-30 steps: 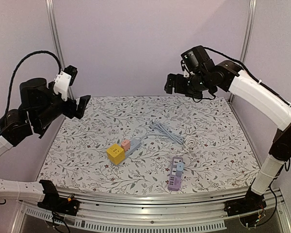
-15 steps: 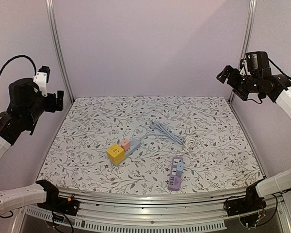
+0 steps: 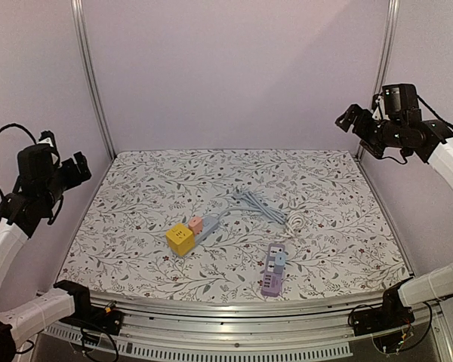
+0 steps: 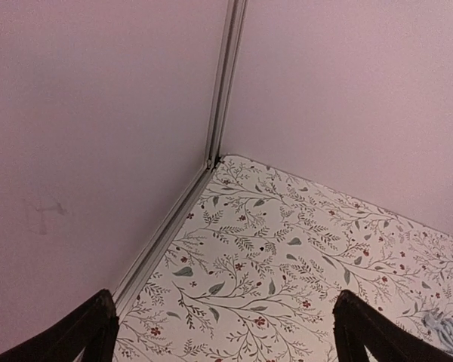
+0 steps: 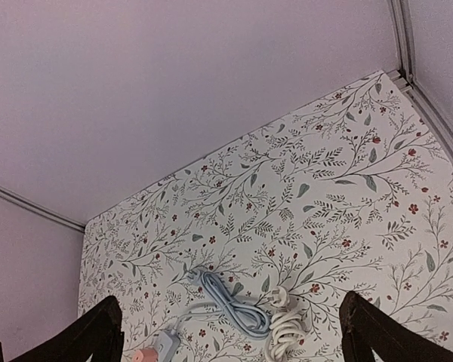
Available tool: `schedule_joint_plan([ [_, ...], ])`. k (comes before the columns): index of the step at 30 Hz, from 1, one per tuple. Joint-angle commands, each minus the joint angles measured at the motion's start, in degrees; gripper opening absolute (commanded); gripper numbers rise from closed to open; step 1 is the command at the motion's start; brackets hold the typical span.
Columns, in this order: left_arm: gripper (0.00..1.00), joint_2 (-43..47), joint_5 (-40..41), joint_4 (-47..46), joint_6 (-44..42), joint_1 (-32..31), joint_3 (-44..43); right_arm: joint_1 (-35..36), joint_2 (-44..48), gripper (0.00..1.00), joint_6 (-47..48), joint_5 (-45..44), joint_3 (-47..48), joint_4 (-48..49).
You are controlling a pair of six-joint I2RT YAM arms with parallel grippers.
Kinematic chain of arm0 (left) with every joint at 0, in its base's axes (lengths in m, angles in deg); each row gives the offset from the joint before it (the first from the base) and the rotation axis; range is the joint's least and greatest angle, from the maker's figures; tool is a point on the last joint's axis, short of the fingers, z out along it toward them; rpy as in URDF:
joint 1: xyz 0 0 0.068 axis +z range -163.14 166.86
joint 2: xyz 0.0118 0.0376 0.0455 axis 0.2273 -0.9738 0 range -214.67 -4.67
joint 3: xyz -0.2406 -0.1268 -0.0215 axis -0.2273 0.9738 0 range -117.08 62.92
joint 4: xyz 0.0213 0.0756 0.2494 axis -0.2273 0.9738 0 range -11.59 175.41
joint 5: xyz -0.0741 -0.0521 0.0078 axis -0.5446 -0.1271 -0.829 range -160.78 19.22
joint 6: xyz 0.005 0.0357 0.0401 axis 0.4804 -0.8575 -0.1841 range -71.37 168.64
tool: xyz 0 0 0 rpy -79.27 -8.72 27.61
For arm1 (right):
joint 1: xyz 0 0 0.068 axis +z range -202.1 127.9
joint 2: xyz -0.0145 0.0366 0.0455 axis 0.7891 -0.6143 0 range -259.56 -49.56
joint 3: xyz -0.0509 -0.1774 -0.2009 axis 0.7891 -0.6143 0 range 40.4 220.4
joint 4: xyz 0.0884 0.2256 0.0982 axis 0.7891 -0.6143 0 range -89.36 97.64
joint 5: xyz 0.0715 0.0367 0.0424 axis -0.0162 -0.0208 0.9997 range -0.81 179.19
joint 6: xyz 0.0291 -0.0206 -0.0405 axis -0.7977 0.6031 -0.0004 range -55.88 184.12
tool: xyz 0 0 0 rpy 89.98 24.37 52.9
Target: Insert the plug
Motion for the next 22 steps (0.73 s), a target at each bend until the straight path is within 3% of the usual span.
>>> schedule_joint_plan([
  [1,0.99,1.65,-3.44,-5.5,6.8,0.94,1.8,-0.27,0.08,0.99,1.28,-0.36,-0.05,1.86],
  [22,1.0,-2.91,-4.92,-10.44,9.21,0.94,2.82,-0.28,-3.05,0.99,3.34,3.24,2.29,4.65],
])
